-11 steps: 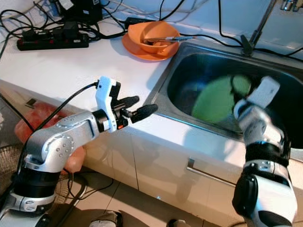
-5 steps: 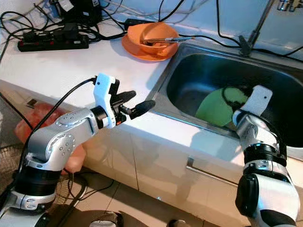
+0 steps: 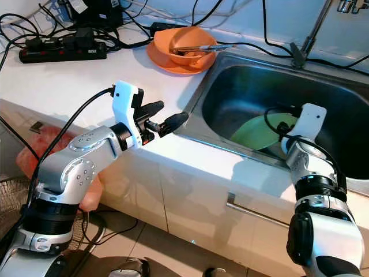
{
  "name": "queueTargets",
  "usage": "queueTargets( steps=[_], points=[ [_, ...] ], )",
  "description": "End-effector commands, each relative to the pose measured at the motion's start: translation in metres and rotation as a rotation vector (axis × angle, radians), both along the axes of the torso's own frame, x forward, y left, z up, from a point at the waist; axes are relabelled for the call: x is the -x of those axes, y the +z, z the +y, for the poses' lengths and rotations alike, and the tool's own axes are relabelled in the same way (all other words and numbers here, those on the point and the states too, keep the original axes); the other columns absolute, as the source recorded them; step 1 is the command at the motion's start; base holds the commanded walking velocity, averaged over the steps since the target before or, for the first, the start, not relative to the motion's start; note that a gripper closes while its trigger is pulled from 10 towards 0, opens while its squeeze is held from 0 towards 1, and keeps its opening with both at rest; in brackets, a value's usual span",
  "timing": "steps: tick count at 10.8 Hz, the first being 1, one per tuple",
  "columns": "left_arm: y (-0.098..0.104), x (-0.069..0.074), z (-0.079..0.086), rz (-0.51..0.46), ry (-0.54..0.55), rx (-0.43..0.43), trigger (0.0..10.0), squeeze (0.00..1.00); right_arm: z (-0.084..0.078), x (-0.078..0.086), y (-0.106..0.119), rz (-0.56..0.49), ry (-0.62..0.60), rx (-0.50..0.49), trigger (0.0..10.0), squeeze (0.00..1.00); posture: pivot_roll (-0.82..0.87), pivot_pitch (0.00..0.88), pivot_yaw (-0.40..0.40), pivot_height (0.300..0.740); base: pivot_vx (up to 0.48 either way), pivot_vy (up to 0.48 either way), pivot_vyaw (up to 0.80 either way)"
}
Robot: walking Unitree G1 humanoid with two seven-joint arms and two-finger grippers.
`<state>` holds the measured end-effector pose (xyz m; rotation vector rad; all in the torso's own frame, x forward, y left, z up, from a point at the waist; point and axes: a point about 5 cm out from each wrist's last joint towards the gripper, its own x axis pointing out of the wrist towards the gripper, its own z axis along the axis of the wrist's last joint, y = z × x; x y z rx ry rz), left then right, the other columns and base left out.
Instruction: Kitchen organization
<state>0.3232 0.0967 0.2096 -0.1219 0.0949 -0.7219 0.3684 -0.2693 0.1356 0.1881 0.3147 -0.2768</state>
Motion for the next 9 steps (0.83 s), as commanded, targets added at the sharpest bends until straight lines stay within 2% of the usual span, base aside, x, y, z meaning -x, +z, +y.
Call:
queueTargets(
  steps=[1,3,5,6,9],
  points=[
    [0.005,-0.004,0.005,-0.024,0.045,0.007,10.0,0.00,0.002,-0.001,0.004,-0.027,0.018,0.030,10.0,1.00,0.13,0.093,-0.014,0.740,0.000,0.000,0.00],
    [0.014,-0.008,0.012,-0.082,0.119,0.025,10.0,0.00,0.000,-0.004,0.021,-0.109,0.006,0.117,10.0,1.00,0.13,0.090,-0.019,0.740,0.000,0.000,0.00],
    [0.019,-0.011,0.019,-0.121,0.190,0.034,10.0,0.00,0.001,-0.005,0.034,-0.171,-0.004,0.164,10.0,1.00,0.13,0.084,-0.018,0.740,0.000,0.000,0.00],
    [0.022,-0.013,0.025,-0.146,0.255,0.052,10.0,0.00,0.001,-0.004,0.045,-0.232,-0.023,0.208,10.0,1.00,0.12,0.080,-0.020,0.740,0.000,0.000,0.00],
    [0.026,-0.014,0.033,-0.203,0.347,0.066,10.0,0.00,0.003,-0.002,0.064,-0.349,-0.023,0.250,10.0,1.00,0.12,0.067,-0.033,0.740,0.000,0.000,0.00]
  ],
)
